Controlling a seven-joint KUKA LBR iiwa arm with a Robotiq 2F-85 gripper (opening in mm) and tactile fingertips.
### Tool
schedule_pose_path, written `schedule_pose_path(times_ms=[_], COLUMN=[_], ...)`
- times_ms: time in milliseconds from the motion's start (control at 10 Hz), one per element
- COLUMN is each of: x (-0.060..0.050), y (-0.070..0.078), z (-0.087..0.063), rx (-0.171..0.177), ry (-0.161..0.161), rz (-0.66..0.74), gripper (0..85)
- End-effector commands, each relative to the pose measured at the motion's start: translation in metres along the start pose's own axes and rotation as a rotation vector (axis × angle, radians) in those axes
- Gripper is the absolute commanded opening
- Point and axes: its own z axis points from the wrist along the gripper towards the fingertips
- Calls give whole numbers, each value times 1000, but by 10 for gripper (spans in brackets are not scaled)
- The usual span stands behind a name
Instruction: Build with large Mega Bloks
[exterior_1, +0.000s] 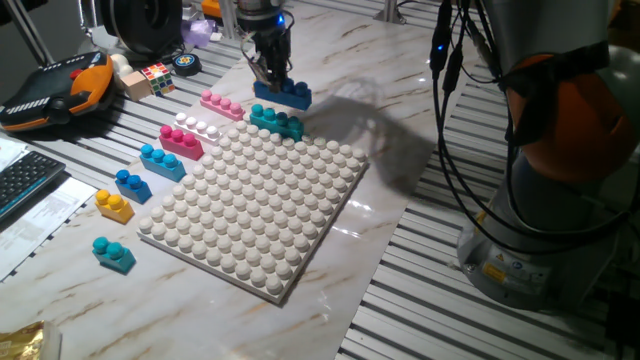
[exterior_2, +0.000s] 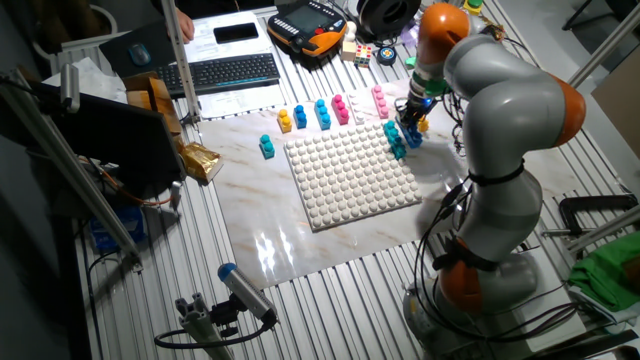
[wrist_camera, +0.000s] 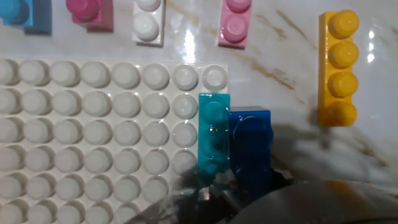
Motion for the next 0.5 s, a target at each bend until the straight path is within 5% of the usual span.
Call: schedule_pose_path(times_ms=[0,200,400], x=[-1,-6,-12], y=[3,32,62], z=[-2,-20,-17], rx=[0,-17,-7], ry=[6,14,-12], rz=[12,31,47], gripper=[7,7,7])
